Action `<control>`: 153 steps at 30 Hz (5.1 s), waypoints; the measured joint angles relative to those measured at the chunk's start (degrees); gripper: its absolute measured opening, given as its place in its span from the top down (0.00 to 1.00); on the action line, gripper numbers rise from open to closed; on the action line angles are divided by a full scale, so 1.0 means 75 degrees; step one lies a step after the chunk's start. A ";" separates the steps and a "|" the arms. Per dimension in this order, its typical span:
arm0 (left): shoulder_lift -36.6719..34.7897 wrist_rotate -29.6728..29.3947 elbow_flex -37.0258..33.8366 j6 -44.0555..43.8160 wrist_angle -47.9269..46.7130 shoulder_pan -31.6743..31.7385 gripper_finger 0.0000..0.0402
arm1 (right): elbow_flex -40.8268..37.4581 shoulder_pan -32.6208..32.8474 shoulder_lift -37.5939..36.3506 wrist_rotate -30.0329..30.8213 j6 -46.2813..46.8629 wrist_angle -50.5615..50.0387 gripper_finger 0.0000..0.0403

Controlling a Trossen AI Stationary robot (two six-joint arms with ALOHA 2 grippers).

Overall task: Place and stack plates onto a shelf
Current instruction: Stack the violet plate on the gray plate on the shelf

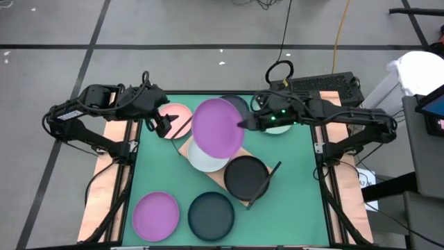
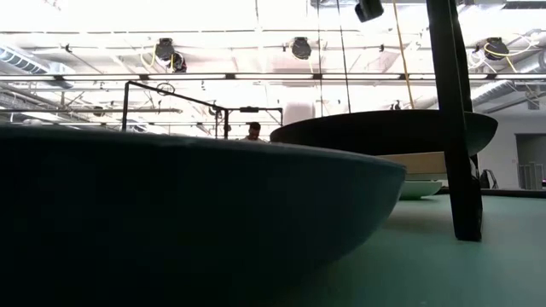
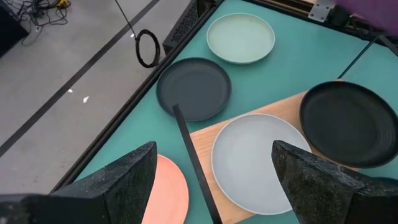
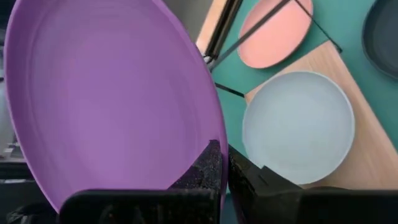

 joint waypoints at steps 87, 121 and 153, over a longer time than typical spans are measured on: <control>-0.0315 -0.0160 0.0000 -0.0481 -0.0043 -0.0020 0.20 | -0.1025 -0.0723 0.3634 -0.1089 -0.1359 0.1309 0.98; -0.0312 -0.0157 -0.0003 -0.0481 -0.0043 -0.0020 0.20 | -0.1058 -0.0735 0.3632 -0.0899 -0.1439 0.1036 0.98; 0.0007 0.1879 -0.0046 -0.0223 -0.0408 -0.1197 0.29 | -0.1043 -0.0793 0.3091 -0.0899 -0.2612 0.2321 0.78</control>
